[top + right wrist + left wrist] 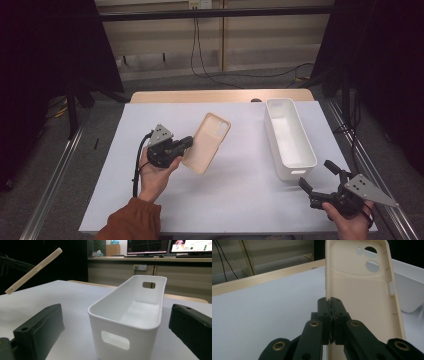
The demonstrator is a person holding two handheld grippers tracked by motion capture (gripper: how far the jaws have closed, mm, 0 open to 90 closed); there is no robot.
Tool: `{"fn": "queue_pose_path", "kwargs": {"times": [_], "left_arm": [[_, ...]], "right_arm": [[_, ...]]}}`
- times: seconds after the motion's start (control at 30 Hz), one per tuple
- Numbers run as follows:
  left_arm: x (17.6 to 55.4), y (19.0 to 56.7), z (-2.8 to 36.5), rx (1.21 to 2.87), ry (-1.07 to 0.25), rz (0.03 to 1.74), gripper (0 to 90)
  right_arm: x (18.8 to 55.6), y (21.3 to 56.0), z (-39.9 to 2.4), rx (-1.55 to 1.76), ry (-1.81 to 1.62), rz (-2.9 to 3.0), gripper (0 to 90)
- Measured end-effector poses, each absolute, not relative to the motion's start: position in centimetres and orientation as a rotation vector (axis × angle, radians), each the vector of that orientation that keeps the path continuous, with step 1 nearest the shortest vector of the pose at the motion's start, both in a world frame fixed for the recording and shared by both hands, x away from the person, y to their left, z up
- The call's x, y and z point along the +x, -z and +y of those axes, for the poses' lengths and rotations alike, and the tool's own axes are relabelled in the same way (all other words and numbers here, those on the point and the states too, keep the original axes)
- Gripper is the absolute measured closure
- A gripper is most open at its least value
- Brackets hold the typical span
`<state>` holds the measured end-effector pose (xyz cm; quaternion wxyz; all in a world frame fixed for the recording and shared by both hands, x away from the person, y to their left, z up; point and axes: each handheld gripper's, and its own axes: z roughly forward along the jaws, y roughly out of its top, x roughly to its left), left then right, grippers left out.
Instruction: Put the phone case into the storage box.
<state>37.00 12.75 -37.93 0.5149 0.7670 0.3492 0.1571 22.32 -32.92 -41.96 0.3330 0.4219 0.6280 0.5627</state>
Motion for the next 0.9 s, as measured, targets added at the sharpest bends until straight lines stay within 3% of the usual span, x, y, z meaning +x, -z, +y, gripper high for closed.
{"fn": "queue_pose_path", "kwargs": {"times": [0.9], "left_arm": [[34.5,39.3,11.4,1.821,-0.326,0.773,87.7]], "right_arm": [[24.7,40.2,-29.2,0.997,-1.539,1.752,3.3]]}}
